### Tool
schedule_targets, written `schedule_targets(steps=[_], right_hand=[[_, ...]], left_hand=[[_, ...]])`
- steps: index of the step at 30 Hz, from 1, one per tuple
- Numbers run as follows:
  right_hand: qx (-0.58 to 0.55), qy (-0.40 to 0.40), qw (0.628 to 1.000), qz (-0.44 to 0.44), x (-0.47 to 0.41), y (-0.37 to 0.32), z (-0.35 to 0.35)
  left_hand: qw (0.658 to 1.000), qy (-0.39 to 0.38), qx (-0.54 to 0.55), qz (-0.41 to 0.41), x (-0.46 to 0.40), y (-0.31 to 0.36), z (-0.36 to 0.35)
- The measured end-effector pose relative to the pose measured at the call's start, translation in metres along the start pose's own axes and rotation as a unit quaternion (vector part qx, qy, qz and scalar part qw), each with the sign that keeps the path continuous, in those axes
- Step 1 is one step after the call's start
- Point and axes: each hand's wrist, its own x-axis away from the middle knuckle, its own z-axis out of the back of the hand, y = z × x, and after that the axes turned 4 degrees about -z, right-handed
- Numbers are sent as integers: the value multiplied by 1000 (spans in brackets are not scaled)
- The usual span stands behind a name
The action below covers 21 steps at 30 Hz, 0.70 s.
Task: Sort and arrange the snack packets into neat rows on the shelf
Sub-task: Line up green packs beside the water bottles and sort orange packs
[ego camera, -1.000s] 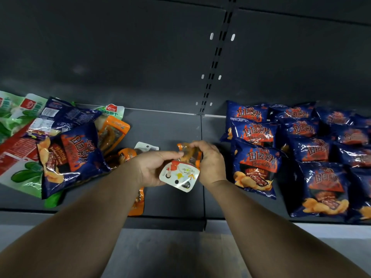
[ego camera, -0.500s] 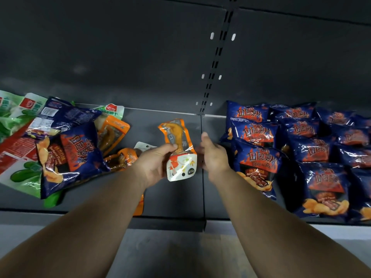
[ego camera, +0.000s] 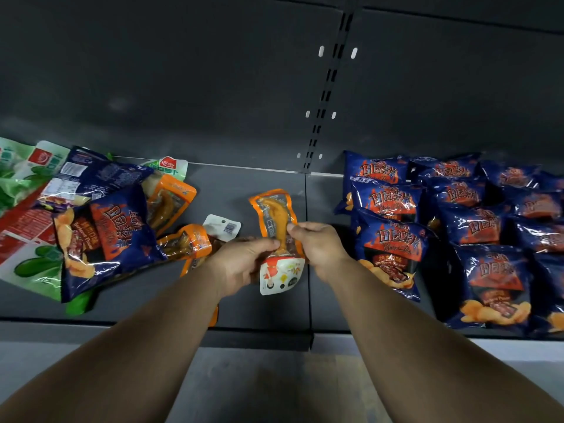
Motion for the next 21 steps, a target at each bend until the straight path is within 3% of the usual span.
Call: schedule_targets(steps=[10, 21], right_hand=[[39, -19, 998, 37, 2, 6, 5], [80, -121, 989, 22, 8, 11, 8]], left_hand=[[999, 29, -34, 28, 1, 0, 8], [983, 123, 134, 3, 3, 18, 20]])
